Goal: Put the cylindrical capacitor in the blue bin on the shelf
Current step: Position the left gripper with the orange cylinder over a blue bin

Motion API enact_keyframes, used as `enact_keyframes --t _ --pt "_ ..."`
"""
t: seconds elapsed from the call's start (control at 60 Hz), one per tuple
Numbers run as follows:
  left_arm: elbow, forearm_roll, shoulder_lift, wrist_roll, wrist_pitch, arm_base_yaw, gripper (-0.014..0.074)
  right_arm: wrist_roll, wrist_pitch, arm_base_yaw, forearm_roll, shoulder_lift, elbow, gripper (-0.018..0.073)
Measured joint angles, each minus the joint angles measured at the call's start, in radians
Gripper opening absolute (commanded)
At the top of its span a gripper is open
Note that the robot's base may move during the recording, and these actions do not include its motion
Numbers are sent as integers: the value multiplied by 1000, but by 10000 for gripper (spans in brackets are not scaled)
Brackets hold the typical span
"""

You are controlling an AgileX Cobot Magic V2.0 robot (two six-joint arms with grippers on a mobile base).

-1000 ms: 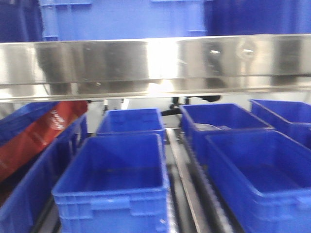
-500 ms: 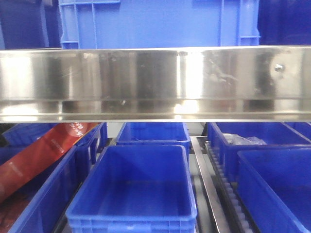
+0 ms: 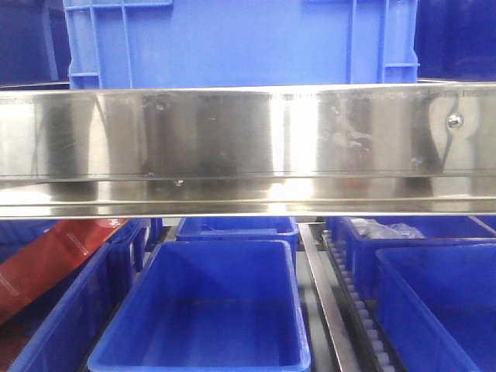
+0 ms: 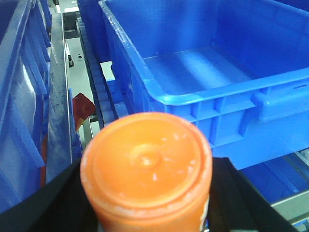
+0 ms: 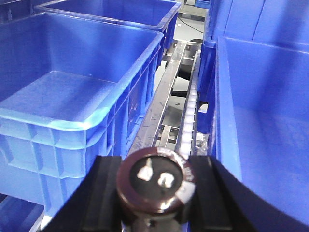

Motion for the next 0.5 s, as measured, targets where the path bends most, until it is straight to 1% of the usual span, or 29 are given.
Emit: enact_keyframes --t 0.5 --pt "0 0 0 0 0 0 -111 0 0 0 0 0 0 -168"
